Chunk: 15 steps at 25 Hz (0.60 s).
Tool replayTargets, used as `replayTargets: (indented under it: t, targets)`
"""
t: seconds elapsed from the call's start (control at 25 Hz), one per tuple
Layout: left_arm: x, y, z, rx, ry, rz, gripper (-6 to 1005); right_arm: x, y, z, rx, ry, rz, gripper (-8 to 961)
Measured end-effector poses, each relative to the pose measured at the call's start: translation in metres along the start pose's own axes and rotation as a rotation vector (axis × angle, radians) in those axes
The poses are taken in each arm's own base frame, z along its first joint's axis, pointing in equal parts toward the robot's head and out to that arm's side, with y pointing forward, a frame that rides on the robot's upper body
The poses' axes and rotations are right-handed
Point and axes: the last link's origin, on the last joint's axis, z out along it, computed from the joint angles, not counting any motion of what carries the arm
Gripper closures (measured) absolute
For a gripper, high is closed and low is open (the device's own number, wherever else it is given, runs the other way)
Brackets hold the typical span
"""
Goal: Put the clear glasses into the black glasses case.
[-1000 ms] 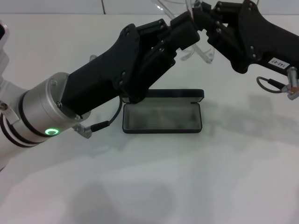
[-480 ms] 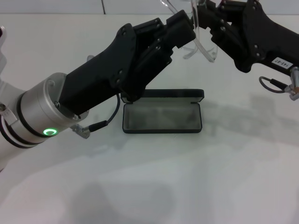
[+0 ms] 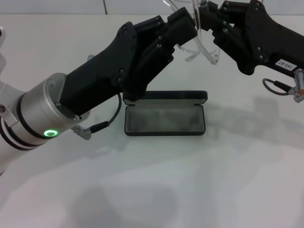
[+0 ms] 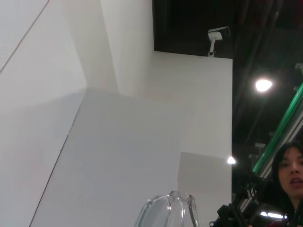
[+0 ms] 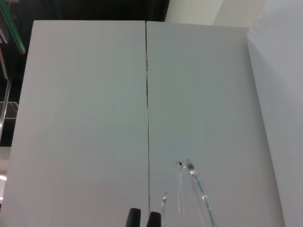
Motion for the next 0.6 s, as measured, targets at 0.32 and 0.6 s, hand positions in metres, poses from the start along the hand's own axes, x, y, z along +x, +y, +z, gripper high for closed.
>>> replayTargets:
  t: [0.32,0.6]
  targets:
    - [0.0004,-0.0011,-0.0001,0.011,0.007,0.002,888,0.0010,0.0000,0.0014,-0.007,0.008,0.002,884]
    - [0.0001,-0.0021,0.0006,0.014,0.004,0.003,888,0.0024,0.0010,0.0030,-0.017,0.015,0.007,884]
